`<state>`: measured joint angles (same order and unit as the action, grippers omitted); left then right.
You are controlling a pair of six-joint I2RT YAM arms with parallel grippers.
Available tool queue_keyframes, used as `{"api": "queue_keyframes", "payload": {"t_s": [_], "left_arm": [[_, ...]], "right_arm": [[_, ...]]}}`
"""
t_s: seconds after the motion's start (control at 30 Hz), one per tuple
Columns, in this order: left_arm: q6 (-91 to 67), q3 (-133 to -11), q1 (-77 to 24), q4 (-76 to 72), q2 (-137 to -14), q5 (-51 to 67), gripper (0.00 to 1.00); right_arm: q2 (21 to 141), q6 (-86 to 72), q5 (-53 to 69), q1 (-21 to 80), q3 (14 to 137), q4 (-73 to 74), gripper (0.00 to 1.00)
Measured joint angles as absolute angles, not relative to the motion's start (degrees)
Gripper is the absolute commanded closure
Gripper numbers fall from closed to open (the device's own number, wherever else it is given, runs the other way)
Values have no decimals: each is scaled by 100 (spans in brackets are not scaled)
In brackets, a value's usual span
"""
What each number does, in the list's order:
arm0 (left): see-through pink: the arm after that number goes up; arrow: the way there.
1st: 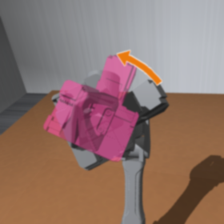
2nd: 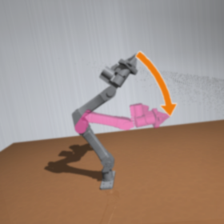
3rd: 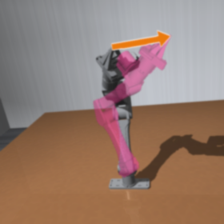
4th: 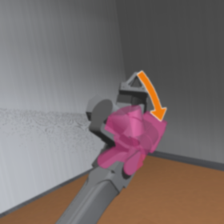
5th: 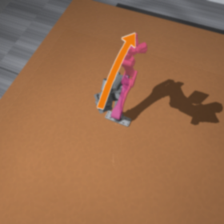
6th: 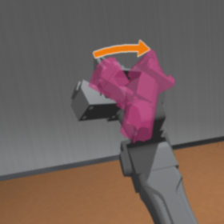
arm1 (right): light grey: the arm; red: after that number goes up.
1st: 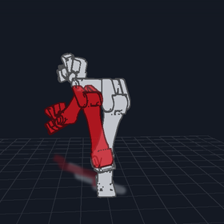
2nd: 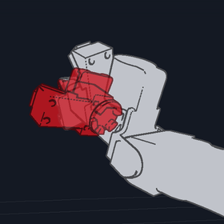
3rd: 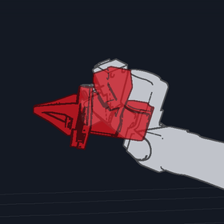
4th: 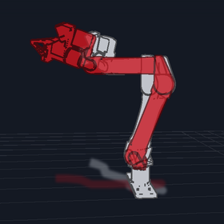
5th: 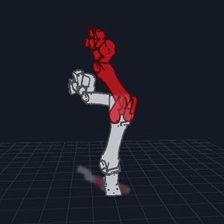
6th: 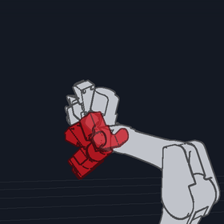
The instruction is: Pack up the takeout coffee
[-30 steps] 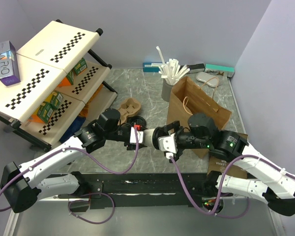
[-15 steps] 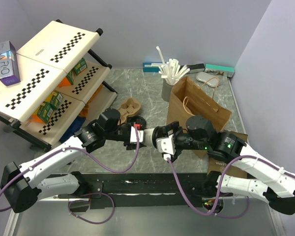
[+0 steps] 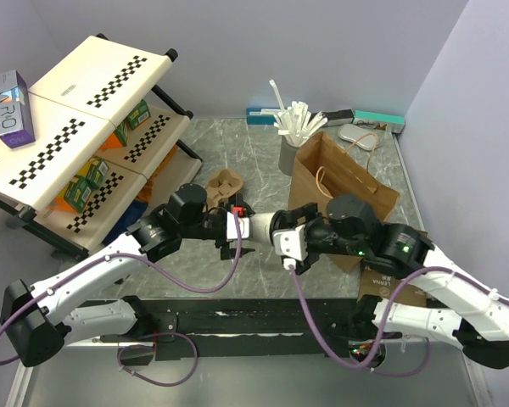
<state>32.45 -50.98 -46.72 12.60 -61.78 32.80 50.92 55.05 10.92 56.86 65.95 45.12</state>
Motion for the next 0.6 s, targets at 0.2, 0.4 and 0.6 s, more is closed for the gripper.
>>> {"api": "queue_keyframes", "payload": {"t_s": [0.2, 0.4, 0.6], "left_arm": [[3594, -5380, -4672, 1833, -6110, 2827, 1], [3629, -5846, -4571, 2169, -6093, 2241, 1], [3065, -8053, -4407, 1959, -7356, 2097, 1]], "right_arm": [[4886, 5404, 908, 5531, 7502, 5037, 63], [5061, 4803, 703, 4456, 9072, 4777, 100], [4768, 4045, -126, 3603, 9172, 3844, 100]]}}
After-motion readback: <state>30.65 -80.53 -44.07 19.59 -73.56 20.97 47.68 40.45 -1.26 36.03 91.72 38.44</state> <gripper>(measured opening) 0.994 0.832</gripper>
